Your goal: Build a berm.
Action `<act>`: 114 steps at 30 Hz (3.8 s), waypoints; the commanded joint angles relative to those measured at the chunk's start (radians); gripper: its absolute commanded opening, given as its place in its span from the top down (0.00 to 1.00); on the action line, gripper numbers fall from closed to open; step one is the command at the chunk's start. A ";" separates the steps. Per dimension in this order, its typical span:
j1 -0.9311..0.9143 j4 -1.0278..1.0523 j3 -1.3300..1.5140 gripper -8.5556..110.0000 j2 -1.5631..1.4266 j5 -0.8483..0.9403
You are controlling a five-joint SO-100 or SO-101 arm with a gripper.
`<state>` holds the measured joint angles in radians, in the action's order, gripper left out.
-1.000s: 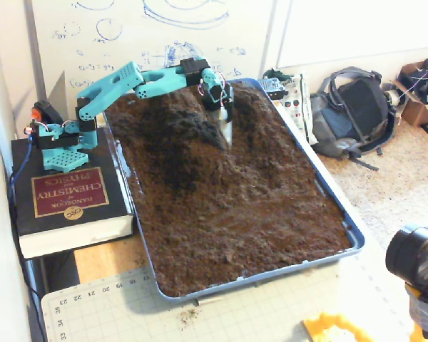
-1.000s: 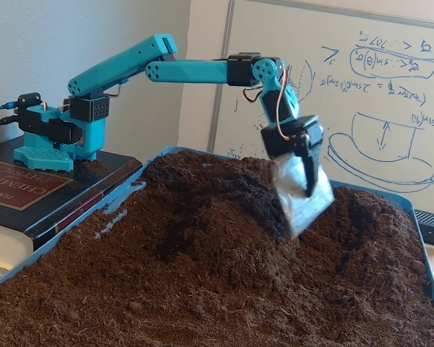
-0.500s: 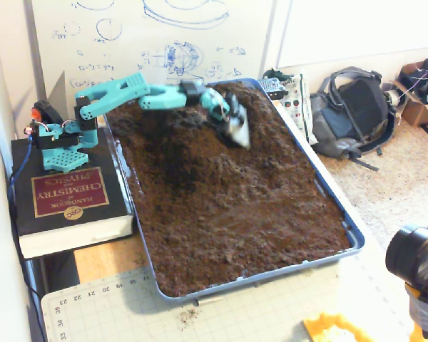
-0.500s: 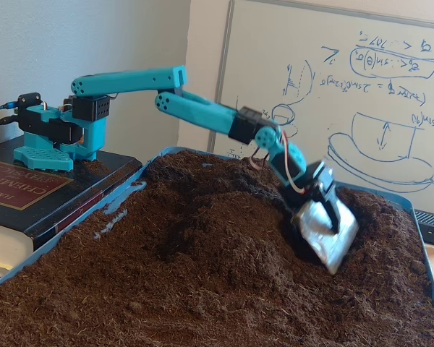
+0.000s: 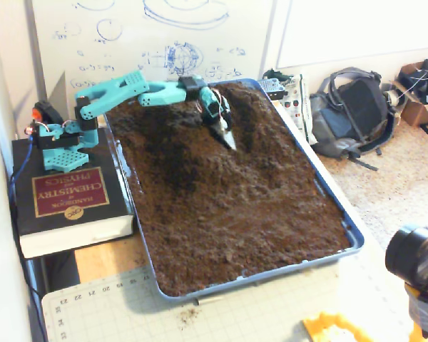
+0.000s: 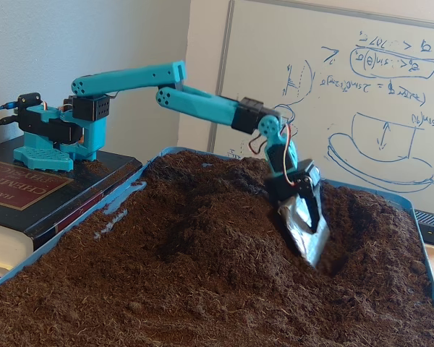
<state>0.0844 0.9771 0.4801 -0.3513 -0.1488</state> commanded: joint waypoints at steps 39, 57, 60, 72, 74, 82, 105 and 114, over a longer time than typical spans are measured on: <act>-0.103 0.454 0.730 0.93 -1.203 0.009; 0.032 -0.397 2.071 0.92 -1.663 0.179; 0.086 -0.574 2.209 0.92 -1.657 0.167; 0.117 -0.744 2.318 0.92 -1.637 0.169; 0.115 -0.785 2.267 0.93 -1.605 0.169; 0.115 -0.813 2.008 0.93 -1.493 0.166; 0.267 -0.811 2.143 0.93 -1.818 0.092; 0.307 -0.827 2.140 0.92 -1.979 0.041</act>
<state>0.3758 0.1902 2.6400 -2.2457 -0.0966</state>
